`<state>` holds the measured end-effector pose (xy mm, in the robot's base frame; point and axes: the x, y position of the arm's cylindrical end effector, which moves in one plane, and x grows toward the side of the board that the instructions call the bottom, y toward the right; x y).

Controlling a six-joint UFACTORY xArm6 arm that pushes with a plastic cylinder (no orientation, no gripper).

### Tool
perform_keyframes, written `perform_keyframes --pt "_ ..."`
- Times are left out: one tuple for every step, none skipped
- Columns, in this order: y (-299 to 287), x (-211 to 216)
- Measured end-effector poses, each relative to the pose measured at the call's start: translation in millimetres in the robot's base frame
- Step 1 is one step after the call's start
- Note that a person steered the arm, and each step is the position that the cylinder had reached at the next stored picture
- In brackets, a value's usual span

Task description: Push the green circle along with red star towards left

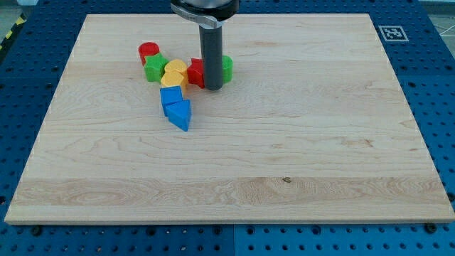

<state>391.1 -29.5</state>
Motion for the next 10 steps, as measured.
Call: perform_keyframes --pt "0.0 -4.4" --pt "0.0 -5.8" --pt "2.7 -2.6" --pt "29.2 4.9" --pt "53.8 5.4" --pt "59.2 -3.6" --pt "59.2 -26.2" --pt "69.4 -35.0" --pt "77.5 -40.3" --pt "77.4 -47.4"
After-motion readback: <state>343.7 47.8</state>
